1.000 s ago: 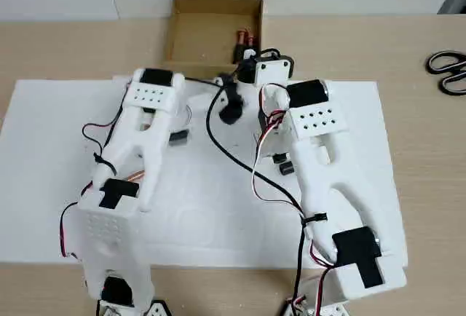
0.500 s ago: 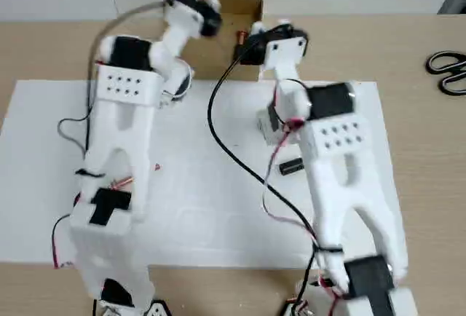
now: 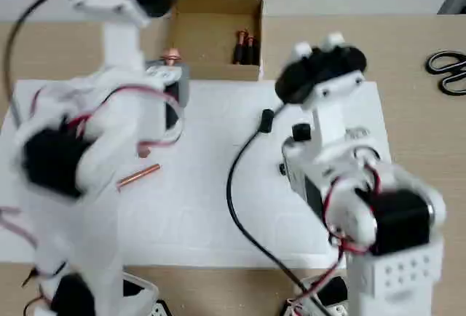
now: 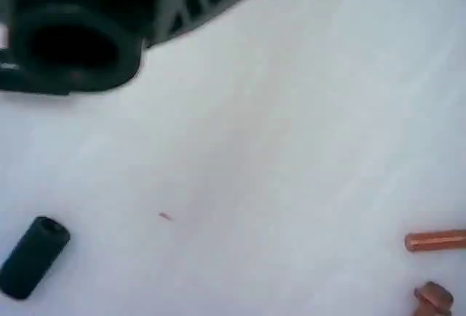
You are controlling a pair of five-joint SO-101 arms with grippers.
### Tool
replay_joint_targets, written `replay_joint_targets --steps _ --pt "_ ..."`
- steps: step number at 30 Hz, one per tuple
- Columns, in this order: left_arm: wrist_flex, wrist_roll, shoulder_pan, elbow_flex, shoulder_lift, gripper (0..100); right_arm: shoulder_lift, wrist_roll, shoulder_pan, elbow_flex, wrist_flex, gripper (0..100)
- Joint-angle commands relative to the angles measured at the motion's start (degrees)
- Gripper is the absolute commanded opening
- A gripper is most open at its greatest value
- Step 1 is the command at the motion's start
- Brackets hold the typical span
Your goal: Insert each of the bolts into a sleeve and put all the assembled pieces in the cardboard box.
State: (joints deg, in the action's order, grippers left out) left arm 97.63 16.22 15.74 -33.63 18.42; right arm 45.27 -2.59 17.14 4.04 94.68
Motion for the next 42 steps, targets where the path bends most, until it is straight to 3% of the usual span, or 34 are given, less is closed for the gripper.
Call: replay_joint_targets --steps 1,8,12,20,29,38,42 --pt "-3.69 2.55 0.62 3.03 5.71 1 7.25 -0.09 -0.13 5.71 -4.09 0.4" --pt "-12.31 9.41 1.14 17.71 9.41 1 24.84 7.21 -0.13 24.97 -19.30 0.4" --pt "-20.57 9.49 6.68 25.98 9.49 1 32.84 7.12 -0.04 38.59 -28.70 0.4" --pt "-40.88 9.58 14.33 39.08 9.41 1 43.47 7.12 9.01 53.71 -36.53 0.4" --pt "-41.67 9.58 21.27 40.13 9.49 1 48.13 7.12 9.45 58.37 -36.44 0.4" --pt "-42.02 14.07 21.27 41.27 12.40 1 48.84 7.12 9.45 58.55 -36.09 0.4" --pt "-46.15 13.36 20.66 46.73 18.11 1 48.84 7.12 9.36 58.55 -36.18 0.4"
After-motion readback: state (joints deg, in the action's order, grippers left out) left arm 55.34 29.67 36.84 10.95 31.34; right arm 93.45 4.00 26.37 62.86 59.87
